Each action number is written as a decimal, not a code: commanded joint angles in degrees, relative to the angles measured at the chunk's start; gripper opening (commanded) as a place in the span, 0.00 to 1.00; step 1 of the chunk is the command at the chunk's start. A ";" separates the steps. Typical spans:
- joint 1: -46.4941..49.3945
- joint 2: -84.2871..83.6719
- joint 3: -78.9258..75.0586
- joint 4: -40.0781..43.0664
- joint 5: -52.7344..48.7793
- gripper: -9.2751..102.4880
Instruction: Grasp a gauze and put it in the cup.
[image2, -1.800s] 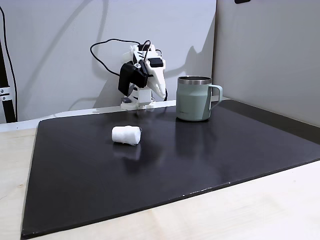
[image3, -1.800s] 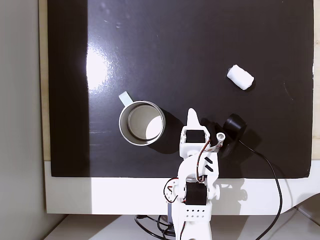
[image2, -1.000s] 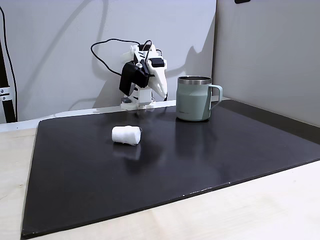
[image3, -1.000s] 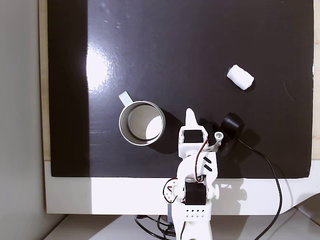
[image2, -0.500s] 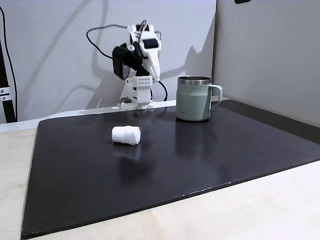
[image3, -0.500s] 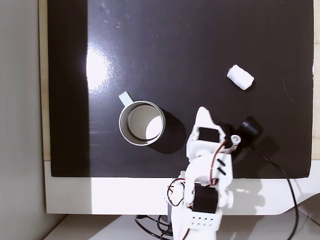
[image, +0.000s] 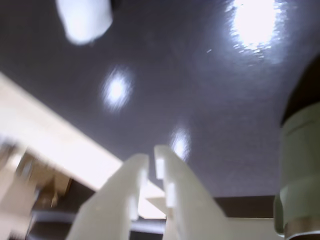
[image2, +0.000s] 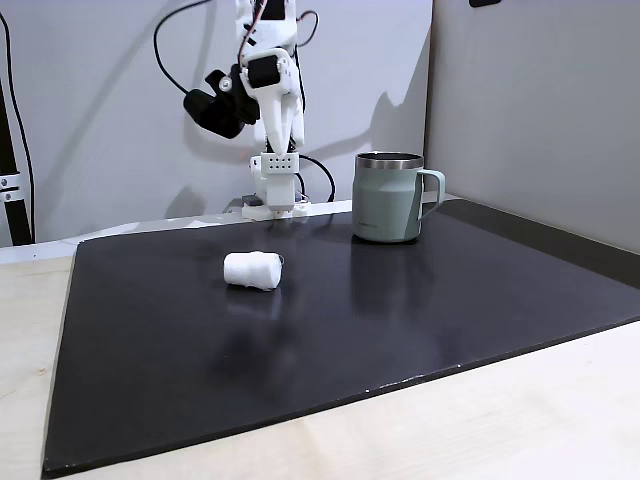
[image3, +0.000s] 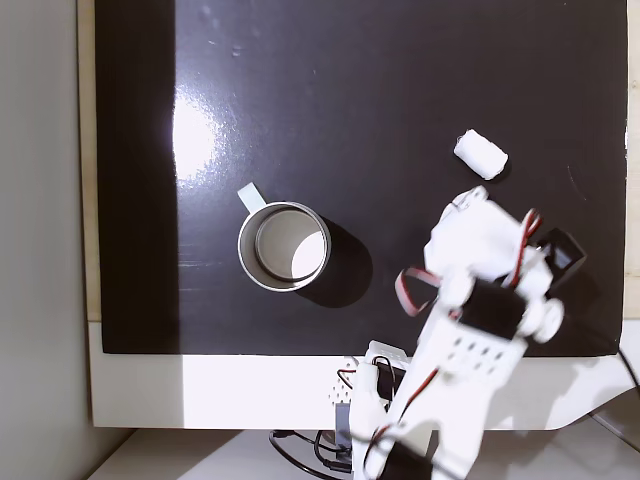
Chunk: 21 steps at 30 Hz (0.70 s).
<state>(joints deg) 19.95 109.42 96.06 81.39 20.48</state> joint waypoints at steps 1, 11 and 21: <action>1.58 -9.76 -14.94 8.09 0.53 0.08; 7.91 -23.82 -28.83 11.78 -0.97 0.08; 8.44 -41.66 -49.48 15.56 -4.04 0.26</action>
<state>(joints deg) 28.04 71.10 55.11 95.54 17.49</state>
